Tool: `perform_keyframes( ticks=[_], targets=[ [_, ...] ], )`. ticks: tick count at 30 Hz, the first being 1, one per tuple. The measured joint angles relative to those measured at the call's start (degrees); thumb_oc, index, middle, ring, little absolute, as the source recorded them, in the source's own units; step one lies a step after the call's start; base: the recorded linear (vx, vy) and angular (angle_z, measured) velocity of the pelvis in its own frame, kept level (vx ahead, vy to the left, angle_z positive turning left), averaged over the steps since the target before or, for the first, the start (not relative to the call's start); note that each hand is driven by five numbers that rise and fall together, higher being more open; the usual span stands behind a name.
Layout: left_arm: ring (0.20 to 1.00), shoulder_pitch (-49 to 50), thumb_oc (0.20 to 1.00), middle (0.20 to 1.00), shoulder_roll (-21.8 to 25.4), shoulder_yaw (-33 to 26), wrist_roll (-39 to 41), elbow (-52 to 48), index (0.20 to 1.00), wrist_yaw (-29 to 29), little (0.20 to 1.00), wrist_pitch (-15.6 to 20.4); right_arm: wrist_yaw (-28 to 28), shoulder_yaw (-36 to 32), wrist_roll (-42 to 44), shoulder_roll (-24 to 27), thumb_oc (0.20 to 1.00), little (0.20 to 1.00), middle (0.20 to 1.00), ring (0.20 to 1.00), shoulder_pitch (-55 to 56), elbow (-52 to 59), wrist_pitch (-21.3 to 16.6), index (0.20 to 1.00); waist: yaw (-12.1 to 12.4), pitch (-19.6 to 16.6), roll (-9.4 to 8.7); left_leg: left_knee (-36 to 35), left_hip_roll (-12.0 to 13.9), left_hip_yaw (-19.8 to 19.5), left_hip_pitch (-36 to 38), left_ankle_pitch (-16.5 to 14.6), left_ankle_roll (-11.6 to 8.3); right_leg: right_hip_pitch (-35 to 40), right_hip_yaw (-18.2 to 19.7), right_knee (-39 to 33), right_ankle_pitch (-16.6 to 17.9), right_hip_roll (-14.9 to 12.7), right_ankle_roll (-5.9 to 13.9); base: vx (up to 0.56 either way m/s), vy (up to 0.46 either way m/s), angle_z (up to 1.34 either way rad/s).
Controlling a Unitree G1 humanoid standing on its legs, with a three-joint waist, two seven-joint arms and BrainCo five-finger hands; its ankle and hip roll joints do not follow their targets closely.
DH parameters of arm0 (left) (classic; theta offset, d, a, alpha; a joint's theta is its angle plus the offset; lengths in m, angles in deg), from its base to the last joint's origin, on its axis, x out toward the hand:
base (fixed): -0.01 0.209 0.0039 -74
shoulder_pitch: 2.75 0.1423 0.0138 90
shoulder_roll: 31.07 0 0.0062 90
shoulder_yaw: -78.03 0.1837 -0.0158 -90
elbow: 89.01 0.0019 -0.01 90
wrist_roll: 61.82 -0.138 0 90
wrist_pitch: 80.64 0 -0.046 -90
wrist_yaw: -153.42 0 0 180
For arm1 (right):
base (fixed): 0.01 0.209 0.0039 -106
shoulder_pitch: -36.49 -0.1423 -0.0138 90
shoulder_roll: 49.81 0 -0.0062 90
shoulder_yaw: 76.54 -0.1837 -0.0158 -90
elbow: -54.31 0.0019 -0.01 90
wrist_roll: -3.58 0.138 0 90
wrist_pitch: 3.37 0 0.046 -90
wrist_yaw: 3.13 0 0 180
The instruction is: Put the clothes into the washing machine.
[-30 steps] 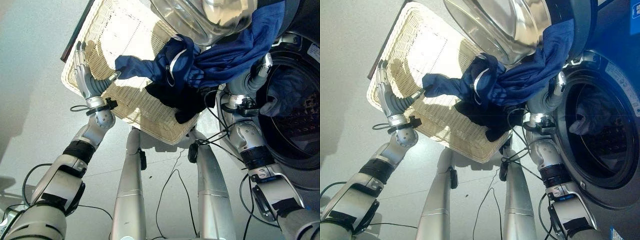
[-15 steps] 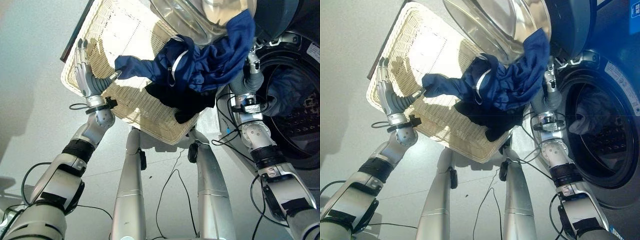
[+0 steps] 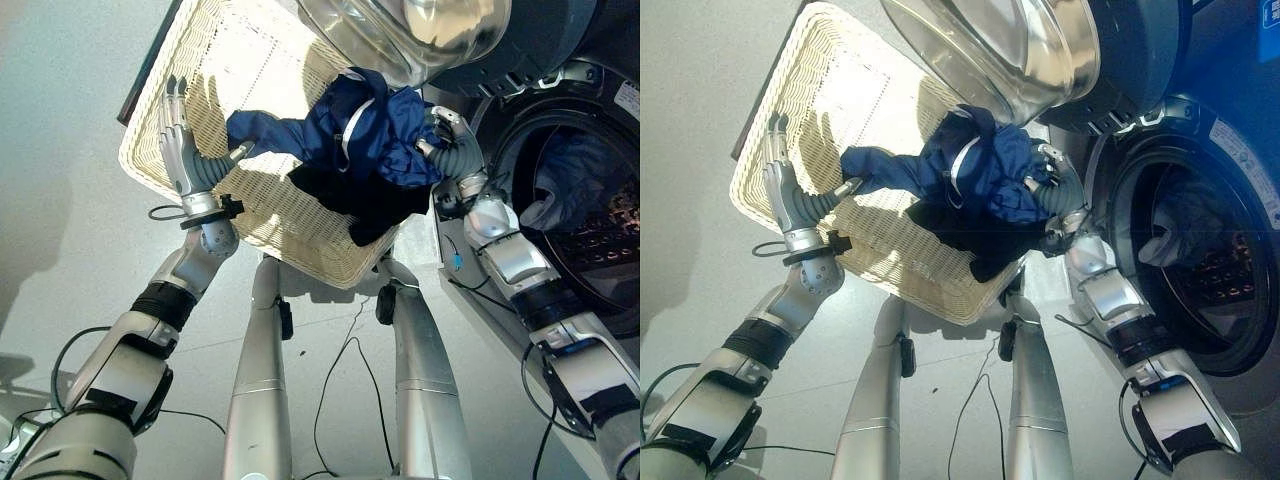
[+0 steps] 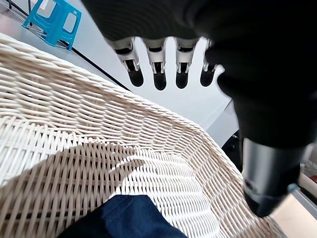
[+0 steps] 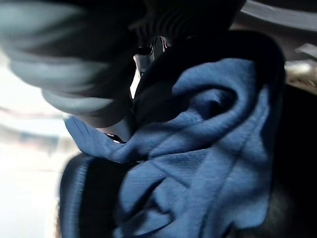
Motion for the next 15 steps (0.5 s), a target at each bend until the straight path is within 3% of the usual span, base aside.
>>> perform_keyframes(
  ticks=[11, 15],
  targets=[
    [1.0, -0.72, 1.0, 1.0, -0.31, 0.06, -0.32, 1.12, 1.0, 0.02, 1.0, 0.16, 5.72, 0.02, 2.71, 0.18, 0.2, 0.2, 0.2, 0.2, 0.86, -7.68, 0.99, 0.2, -0.04, 0.0, 0.01, 0.14, -0.09, 0.01, 0.0, 0.01, 0.01, -0.04, 0.08, 0.22, -0.06, -0.07, 0.07, 0.0, 0.006, 0.0],
    [1.0, -0.93, 1.0, 1.0, -0.92, 0.26, -0.33, 1.12, 1.0, -0.02, 1.0, 0.16, 6.66, 0.13, -0.55, 0.18, 0.2, 0.2, 0.2, 0.2, 0.64, -7.62, 0.6, 0.2, -0.07, 0.0, 0.01, 0.12, -0.09, 0.11, -0.01, 0.0, 0.0, -0.2, 0.22, 0.32, -0.16, -0.03, 0.21, 0.0, 0.0, 0.0]
  ],
)
